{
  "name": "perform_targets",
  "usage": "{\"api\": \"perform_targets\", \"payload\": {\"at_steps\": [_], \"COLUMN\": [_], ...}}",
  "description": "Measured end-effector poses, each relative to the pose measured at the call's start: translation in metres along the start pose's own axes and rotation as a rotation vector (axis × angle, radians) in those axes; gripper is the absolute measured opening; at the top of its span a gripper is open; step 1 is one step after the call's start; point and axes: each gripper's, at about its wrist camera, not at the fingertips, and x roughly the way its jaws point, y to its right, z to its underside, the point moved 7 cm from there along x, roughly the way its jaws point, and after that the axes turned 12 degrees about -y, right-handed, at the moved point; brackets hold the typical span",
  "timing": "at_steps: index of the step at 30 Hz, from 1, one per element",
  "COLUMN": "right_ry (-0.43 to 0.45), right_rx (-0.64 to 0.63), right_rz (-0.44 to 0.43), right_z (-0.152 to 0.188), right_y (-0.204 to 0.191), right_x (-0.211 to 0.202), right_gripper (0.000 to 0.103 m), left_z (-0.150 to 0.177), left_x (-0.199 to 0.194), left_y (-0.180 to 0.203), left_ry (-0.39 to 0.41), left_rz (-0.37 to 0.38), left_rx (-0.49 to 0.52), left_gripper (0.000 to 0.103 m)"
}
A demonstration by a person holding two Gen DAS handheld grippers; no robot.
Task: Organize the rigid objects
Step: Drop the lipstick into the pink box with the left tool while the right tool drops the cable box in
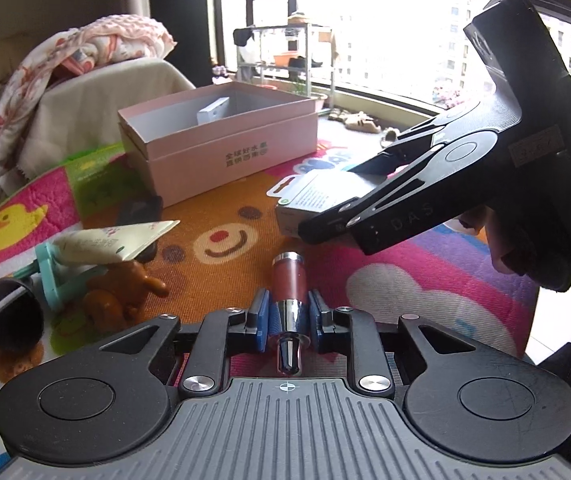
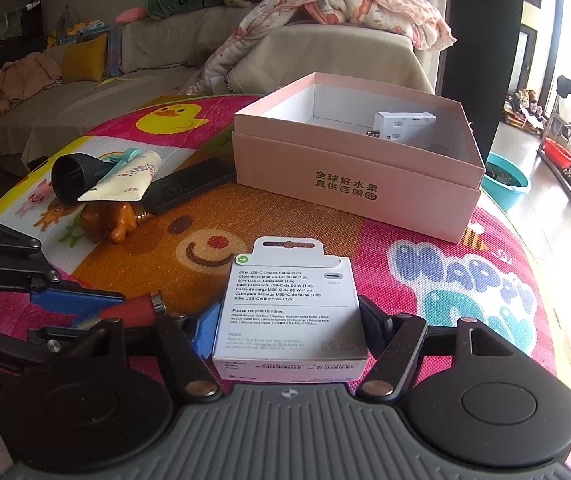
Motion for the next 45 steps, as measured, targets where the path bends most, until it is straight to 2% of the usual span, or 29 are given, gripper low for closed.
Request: {"api": "perform_targets", "payload": {"at_steps": [3, 6, 10, 13, 16, 18, 22, 24, 26, 28, 31, 33, 35, 37, 40, 45], "right_ry": [0.070, 0.198, 0.338, 0.333, 0.247, 0.183, 0.131, 0.119, 0.086, 0.089, 0.162, 0.238, 0.313, 0.315, 0.228, 0.192], "right_rx": [0.010, 0.022, 0.002, 0.027, 0.085, 0.107, 0.085, 0.059, 0.035, 0.050, 0.073, 0.060, 0.076, 0.077, 0.050, -0.038], "right_rz": [0.000, 0.045, 0.172, 0.222, 0.201, 0.213, 0.229, 0.204, 0.193, 0.191, 0.212, 0.245, 0.266, 0.214, 0.094, 0.039], "right_z": [-0.007, -0.040, -0.103, -0.144, -0.164, -0.165, -0.154, -0.150, -0.147, -0.144, -0.134, -0.125, -0.112, -0.097, -0.080, -0.059], "right_y": [0.007, 0.023, 0.046, 0.063, 0.080, 0.088, 0.092, 0.091, 0.089, 0.089, 0.084, 0.076, 0.066, 0.054, 0.029, -0.020], "right_x": [-0.033, -0.080, -0.123, -0.117, -0.083, -0.050, -0.006, 0.010, 0.023, 0.026, 0.009, -0.008, -0.028, -0.035, -0.027, -0.018], "right_gripper": [0.069, 0.069, 0.069, 0.069, 0.069, 0.069, 0.069, 0.069, 0.071, 0.072, 0.077, 0.081, 0.087, 0.088, 0.088, 0.088], "left_z": [-0.028, -0.091, -0.182, -0.232, -0.251, -0.247, -0.234, -0.228, -0.224, -0.223, -0.215, -0.197, -0.171, -0.139, -0.087, -0.009], "left_x": [-0.022, -0.059, -0.086, -0.062, -0.005, 0.033, 0.096, 0.116, 0.121, 0.106, 0.059, 0.024, -0.012, -0.036, -0.053, -0.064], "left_y": [-0.004, -0.022, -0.056, -0.084, -0.109, -0.121, -0.137, -0.148, -0.160, -0.170, -0.174, -0.173, -0.167, -0.166, -0.170, -0.181], "left_ry": [0.057, 0.195, 0.335, 0.331, 0.237, 0.183, 0.082, 0.030, 0.033, 0.097, 0.203, 0.259, 0.302, 0.300, 0.261, 0.224], "left_rz": [0.006, -0.066, -0.147, -0.159, -0.110, -0.086, -0.090, -0.051, -0.003, 0.002, 0.000, -0.002, -0.041, -0.087, -0.104, -0.081], "left_rx": [0.021, 0.064, 0.068, 0.020, -0.086, -0.132, -0.170, -0.230, -0.288, -0.301, -0.300, -0.291, -0.282, -0.304, -0.413, -0.622], "left_gripper": [0.024, 0.024, 0.024, 0.024, 0.024, 0.024, 0.024, 0.024, 0.024, 0.024, 0.025, 0.025, 0.025, 0.025, 0.025, 0.025]}}
